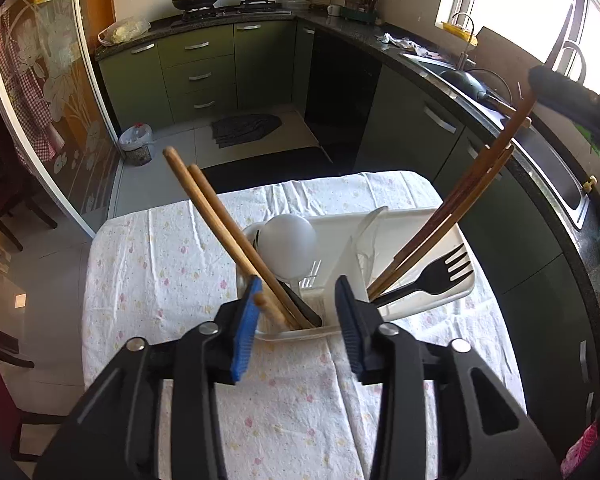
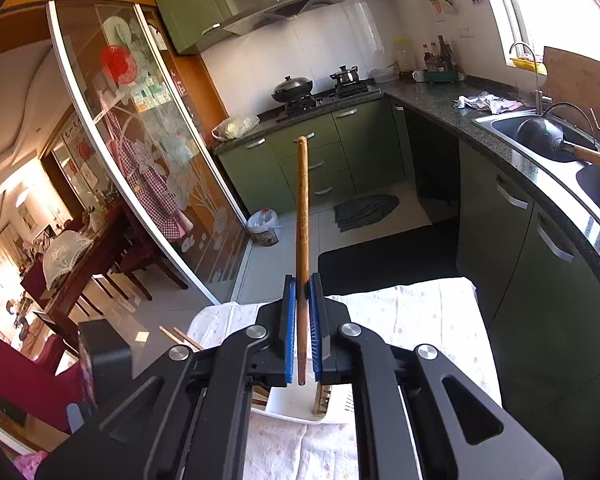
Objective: Organize utensils
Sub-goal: 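Drop the chopstick into the holder with the left gripper while the right gripper carries its chopstick, then lower the chopstick into the holder and open the right gripper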
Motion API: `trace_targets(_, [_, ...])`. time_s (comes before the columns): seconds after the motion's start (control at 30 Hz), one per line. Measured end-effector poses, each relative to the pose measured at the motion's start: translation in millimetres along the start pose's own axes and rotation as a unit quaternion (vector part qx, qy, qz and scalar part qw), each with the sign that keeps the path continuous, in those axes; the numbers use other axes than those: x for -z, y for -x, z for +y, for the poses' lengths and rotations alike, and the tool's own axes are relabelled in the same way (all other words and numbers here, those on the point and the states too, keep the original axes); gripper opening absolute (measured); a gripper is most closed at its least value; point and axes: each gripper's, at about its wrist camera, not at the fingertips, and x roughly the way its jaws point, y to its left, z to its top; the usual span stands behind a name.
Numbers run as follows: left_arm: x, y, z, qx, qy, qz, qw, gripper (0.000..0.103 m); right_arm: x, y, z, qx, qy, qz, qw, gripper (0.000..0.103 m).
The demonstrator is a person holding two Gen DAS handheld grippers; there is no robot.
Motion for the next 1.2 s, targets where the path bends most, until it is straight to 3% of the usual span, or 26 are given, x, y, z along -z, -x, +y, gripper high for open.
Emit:
trace_targets(0.1, [-5, 7, -6, -0.012, -0.011, -0.026, 0.9995, 0.055, 11, -15, 3, 0.010, 0.014, 0.011, 1.000, 0.007])
trace_targets(0.43, [-9, 3, 0, -0.011, -0.002, -0.020, 0.9997, 0.055, 50, -46, 13, 0.026, 0.035, 0.048, 0.998, 0.007])
trace_targets(0.8, [-6, 18, -5, 0.007, -0.002, -0.031, 0.9995, 0.055, 99, -65, 16, 0.039, 0.064, 0.046, 0.996, 0.008])
trace_targets(1.2, [-6, 22, -8, 0.005, -0.003, -0.035, 0.9994, 0.055, 113, -62, 10, 0.040, 0.074, 0.025, 0.996, 0.011])
